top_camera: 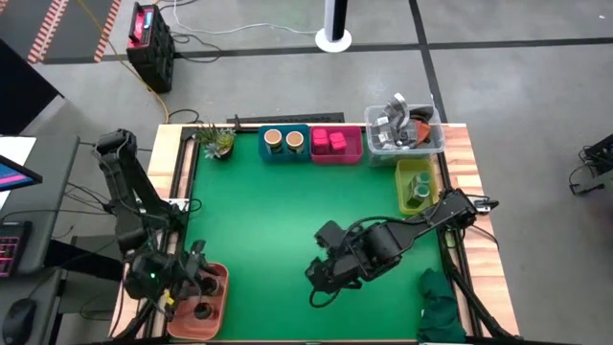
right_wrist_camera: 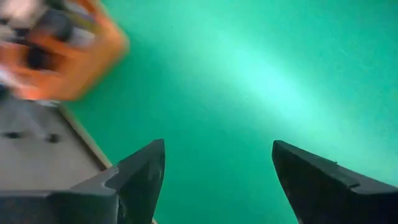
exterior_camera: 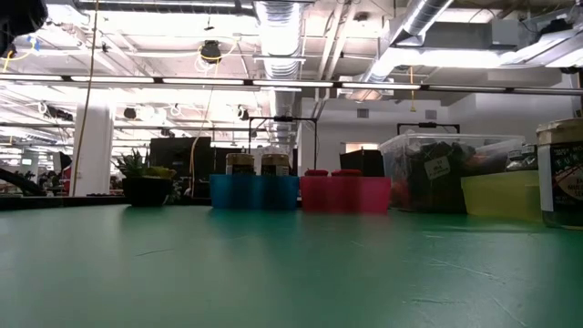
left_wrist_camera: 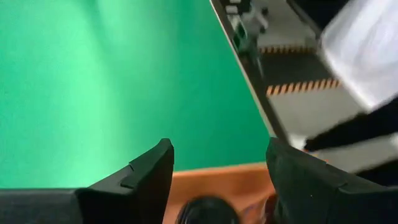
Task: Sort spices by type
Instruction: Put the brown spice bottle into the blue bin
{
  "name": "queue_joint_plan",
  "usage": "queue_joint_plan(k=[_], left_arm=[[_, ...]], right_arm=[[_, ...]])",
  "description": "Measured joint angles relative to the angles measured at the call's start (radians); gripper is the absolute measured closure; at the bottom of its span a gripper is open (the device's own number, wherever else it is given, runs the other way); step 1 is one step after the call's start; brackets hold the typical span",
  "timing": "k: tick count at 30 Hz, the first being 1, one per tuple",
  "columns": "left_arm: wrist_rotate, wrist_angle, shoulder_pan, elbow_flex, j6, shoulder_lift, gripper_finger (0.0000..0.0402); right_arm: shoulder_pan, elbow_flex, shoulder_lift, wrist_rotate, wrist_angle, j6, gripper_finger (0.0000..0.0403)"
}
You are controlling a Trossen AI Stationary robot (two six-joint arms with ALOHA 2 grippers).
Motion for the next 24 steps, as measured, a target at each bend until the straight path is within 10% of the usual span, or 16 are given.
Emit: queue_joint_plan(k=[11,24], left_arm=[[0.133,-0.110,0.208,0.052,-0.215,-0.064,0.0159],[0.195,-0.146,0.485,0.052,-0.143,-0.143,0.0159]], right_arm=[[-0.041,-0.129,-0.060,-0.146,-0.225,0.101,0.0096],[-0.121,-0.555,-0.402,-0.259,-0.211,-0.226,0.0106]])
